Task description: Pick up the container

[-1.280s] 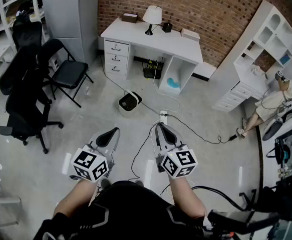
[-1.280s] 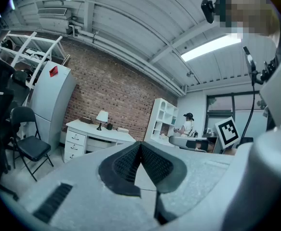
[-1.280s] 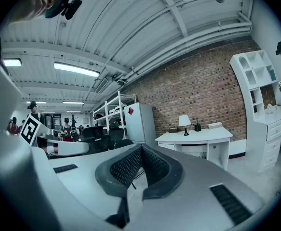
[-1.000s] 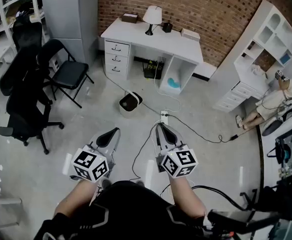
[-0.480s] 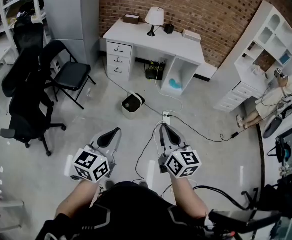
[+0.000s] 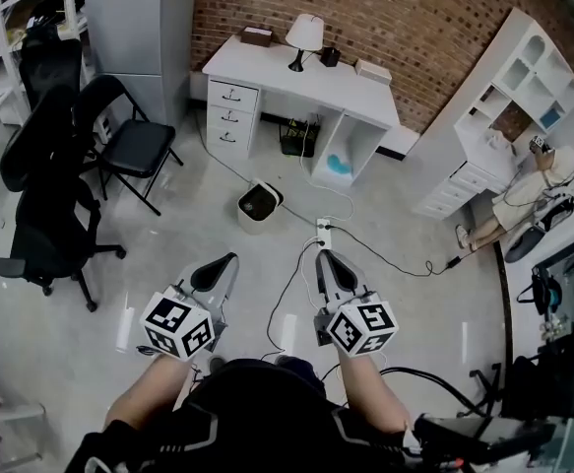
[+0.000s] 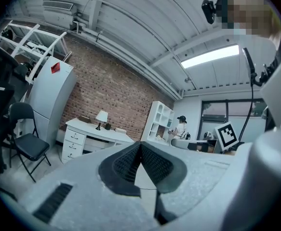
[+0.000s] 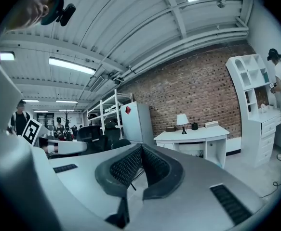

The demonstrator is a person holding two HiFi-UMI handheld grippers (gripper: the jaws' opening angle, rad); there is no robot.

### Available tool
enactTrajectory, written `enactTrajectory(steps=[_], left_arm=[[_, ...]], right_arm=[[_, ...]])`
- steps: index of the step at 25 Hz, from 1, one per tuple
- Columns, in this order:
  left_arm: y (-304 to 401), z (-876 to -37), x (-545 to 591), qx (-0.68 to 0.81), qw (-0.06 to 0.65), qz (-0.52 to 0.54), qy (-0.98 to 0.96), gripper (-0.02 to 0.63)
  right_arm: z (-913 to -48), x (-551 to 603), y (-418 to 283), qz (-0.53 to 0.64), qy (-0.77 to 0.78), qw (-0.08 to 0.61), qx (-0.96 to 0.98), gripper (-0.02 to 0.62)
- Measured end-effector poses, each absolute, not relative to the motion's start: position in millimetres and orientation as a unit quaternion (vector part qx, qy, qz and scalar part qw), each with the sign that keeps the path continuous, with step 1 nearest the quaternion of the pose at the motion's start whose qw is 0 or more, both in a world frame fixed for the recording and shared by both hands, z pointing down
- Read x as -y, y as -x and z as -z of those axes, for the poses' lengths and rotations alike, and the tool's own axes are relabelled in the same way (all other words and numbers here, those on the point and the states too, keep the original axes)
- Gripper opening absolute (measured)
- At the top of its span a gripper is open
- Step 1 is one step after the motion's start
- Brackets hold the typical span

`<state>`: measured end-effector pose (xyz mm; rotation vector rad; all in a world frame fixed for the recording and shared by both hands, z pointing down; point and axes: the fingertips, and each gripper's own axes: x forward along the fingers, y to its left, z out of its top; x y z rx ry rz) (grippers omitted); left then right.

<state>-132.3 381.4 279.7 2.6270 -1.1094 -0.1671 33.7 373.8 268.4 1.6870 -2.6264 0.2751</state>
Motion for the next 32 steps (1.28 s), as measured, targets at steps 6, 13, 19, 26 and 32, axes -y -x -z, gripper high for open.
enactTrajectory(steps=[6,13,19,26,32], left_arm=[[144,-282,-377,0.381,0.152,0.065,-0.91,0.006],[145,-286,-357,0.395,0.152,0.063,-0.904,0.006],[132,-283,-325,0.416,0.145,0.061,-0.895,0.006],[98,-275,-270,0.432,0.138,0.056,-0.889,0.006],[60,-274,-225,0.436,0.139,0.045,-0.888,0.006]], right_arm=[[-270,-377,-23,-0.091,-0.543,0.01,0.834,0.008],[-276,-348,-24,-0.098,-0.53,0.005,0.842,0.008],[-276,-307,-34,-0.094,-0.508,-0.002,0.856,0.008],[-275,-245,-66,-0.095,-0.491,-0.005,0.866,0.008],[-274,-200,-103,-0.096,-0.487,-0.009,0.868,0.008]])
